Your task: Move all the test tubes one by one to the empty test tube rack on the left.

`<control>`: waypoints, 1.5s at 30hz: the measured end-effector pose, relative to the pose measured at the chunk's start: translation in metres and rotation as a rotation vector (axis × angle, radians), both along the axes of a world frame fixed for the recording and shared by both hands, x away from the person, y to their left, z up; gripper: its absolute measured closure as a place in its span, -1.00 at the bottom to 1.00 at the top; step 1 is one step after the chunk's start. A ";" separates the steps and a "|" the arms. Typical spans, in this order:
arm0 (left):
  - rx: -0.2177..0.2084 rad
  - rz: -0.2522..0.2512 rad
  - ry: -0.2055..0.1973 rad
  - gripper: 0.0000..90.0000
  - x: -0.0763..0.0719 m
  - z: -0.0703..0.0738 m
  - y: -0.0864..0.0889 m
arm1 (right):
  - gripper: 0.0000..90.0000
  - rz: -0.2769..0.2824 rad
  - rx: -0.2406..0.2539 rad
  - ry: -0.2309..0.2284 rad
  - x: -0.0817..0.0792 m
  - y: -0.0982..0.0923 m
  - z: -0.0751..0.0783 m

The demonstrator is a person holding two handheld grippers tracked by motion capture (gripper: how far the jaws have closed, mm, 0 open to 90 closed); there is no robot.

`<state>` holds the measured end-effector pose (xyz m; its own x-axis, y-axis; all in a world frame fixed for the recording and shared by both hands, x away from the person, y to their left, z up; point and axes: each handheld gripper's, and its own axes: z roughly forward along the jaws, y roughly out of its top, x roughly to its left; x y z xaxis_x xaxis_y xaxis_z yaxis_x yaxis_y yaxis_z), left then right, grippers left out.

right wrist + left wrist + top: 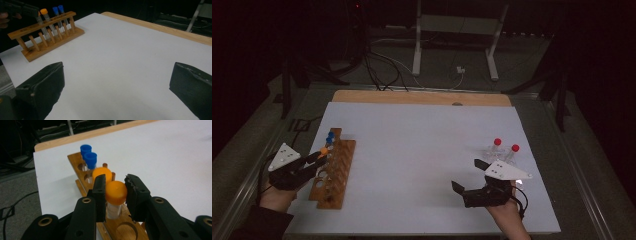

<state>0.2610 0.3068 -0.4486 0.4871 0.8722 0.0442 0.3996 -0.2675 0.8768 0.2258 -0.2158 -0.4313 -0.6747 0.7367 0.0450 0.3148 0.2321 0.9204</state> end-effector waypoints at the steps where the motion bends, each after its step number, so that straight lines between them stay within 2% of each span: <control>1: 0.002 -0.001 0.000 0.59 -0.001 0.000 0.000 | -1.00 0.000 0.000 0.000 0.000 0.000 0.000; 5: 0.005 -0.003 0.003 0.59 -0.002 0.000 0.000 | -1.00 0.002 0.002 0.001 0.001 -0.001 0.000; 7: -0.007 -0.023 0.008 0.54 -0.003 0.001 0.001 | -1.00 0.002 0.004 0.003 0.001 -0.001 0.000; 9: -0.010 -0.026 -0.009 0.31 -0.006 0.007 0.000 | -1.00 0.001 0.008 0.000 0.001 -0.002 0.000; 12: -0.040 -0.046 -0.026 -0.08 -0.012 0.016 -0.004 | -1.00 -0.005 0.013 -0.006 0.001 -0.005 0.002; 17: -0.107 -0.129 -0.047 -0.57 -0.023 0.030 -0.020 | -1.00 -0.024 0.022 -0.022 0.000 -0.013 0.006; 19: -0.123 -0.171 -0.041 -0.70 -0.026 0.035 -0.032 | -1.00 -0.043 0.026 -0.036 0.001 -0.019 0.009; 20: -0.123 -0.183 -0.036 -0.80 -0.026 0.036 -0.036 | -1.00 -0.055 0.036 -0.042 0.001 -0.023 0.011; 23: -0.123 -0.254 -0.020 -0.92 -0.029 0.037 -0.054 | -1.00 -0.086 0.044 -0.057 0.003 -0.034 0.015; 27: -0.131 -0.330 -0.014 -0.96 -0.031 0.032 -0.076 | -1.00 -0.147 0.017 -0.077 0.009 -0.051 0.015; 33: -0.122 -0.408 0.008 -0.96 -0.031 0.016 -0.099 | -1.00 -0.219 -0.027 -0.062 0.020 -0.073 0.010; 34: -0.122 -0.427 0.016 -0.96 -0.031 0.014 -0.101 | -1.00 -0.245 -0.025 -0.064 0.022 -0.079 0.009; 38: -0.125 -0.448 0.025 -0.96 -0.031 0.006 -0.106 | -1.00 -0.317 -0.039 -0.058 0.027 -0.098 0.008; 40: -0.130 -0.460 0.027 -0.96 -0.031 0.004 -0.108 | -1.00 -0.354 -0.034 -0.042 0.030 -0.110 0.005; 43: -0.121 -0.450 0.031 -0.96 -0.031 0.001 -0.109 | -1.00 -0.396 -0.046 -0.010 0.035 -0.122 -0.004; 45: -0.113 -0.440 0.030 -0.96 -0.031 0.001 -0.110 | -0.90 -0.417 -0.055 0.016 0.038 -0.127 -0.011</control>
<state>0.2299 0.1966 -0.4480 0.8123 0.5802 -0.0590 0.2946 -0.3209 0.9001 0.2642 -0.3424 -0.4422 -0.3180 0.9481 0.0060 0.4061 0.1305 0.9044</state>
